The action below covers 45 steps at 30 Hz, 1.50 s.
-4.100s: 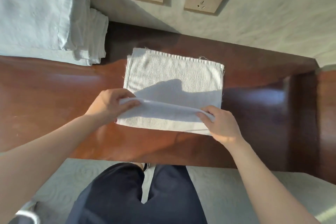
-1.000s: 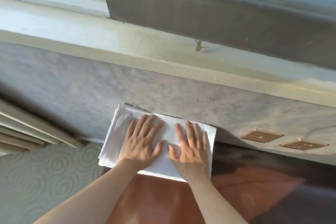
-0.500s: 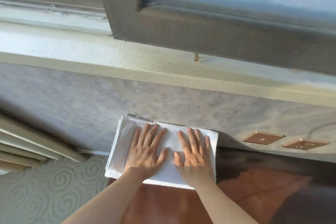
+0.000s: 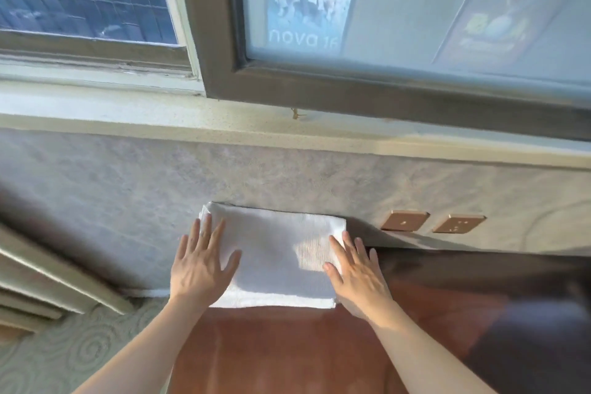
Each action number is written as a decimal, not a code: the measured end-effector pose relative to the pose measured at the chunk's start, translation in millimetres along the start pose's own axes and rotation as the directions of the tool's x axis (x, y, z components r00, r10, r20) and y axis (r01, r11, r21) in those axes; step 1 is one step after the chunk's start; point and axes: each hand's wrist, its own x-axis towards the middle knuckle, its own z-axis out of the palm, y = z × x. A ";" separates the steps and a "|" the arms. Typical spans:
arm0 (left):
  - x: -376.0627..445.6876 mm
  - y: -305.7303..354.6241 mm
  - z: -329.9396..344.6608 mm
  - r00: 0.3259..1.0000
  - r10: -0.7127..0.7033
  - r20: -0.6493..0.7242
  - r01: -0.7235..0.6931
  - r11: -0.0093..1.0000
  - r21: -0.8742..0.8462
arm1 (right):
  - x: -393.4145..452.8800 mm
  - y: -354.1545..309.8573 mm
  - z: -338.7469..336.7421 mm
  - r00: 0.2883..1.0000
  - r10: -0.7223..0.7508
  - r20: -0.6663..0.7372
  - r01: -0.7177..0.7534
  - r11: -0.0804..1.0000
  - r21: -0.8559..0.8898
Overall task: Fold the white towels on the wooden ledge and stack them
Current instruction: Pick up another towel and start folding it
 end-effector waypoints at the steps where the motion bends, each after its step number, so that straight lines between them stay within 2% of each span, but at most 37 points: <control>1: -4.3 11.3 -5.4 0.997 0.071 -0.007 -0.071 0.997 0.010 | -16.5 7.1 -10.3 0.999 0.044 -0.004 -0.044 0.998 0.052; 5: -15.8 89.0 -31.1 0.960 0.280 0.003 -0.280 0.960 -0.025 | -80.1 49.7 -41.3 0.985 0.171 -0.019 -0.162 0.956 0.245; 10: -49.4 225.2 -44.3 0.844 0.536 0.030 -0.533 0.843 -0.079 | -142.6 112.4 -64.6 0.955 0.263 -0.139 -0.212 0.929 0.305; 14: -99.0 335.6 -33.2 0.773 0.632 0.059 -0.623 0.773 -0.122 | -200.0 179.9 -71.7 0.910 0.340 -0.238 -0.276 0.924 0.267; 19: -178.3 471.3 2.5 0.684 0.714 0.147 -0.701 0.700 -0.135 | -307.2 285.5 -64.3 0.857 0.452 -0.247 -0.368 0.873 0.321; 26: -282.8 652.0 32.8 0.505 0.843 0.185 -0.831 0.533 -0.160 | -459.0 430.9 -81.9 0.726 0.632 -0.272 -0.506 0.758 0.412; 29: -306.0 709.0 34.0 0.460 0.873 0.160 -0.858 0.484 -0.171 | -496.2 478.7 -90.7 0.673 0.684 -0.281 -0.541 0.715 0.443; 35: -313.4 796.8 66.7 0.429 0.881 0.199 -0.872 0.461 -0.161 | -514.1 559.1 -95.0 0.651 0.720 -0.241 -0.544 0.664 0.513; 39: -297.1 864.9 92.0 0.462 0.869 0.177 -0.846 0.492 -0.208 | -505.6 619.8 -102.0 0.667 0.711 -0.220 -0.543 0.667 0.510; 42: -279.3 916.7 116.0 0.463 0.860 0.214 -0.828 0.506 -0.242 | -499.3 670.9 -110.4 0.680 0.711 -0.181 -0.571 0.667 0.478; 45: -262.4 959.0 146.7 0.501 0.831 0.240 -0.791 0.553 -0.263 | -496.2 726.6 -111.6 0.651 0.748 -0.127 -0.607 0.613 0.506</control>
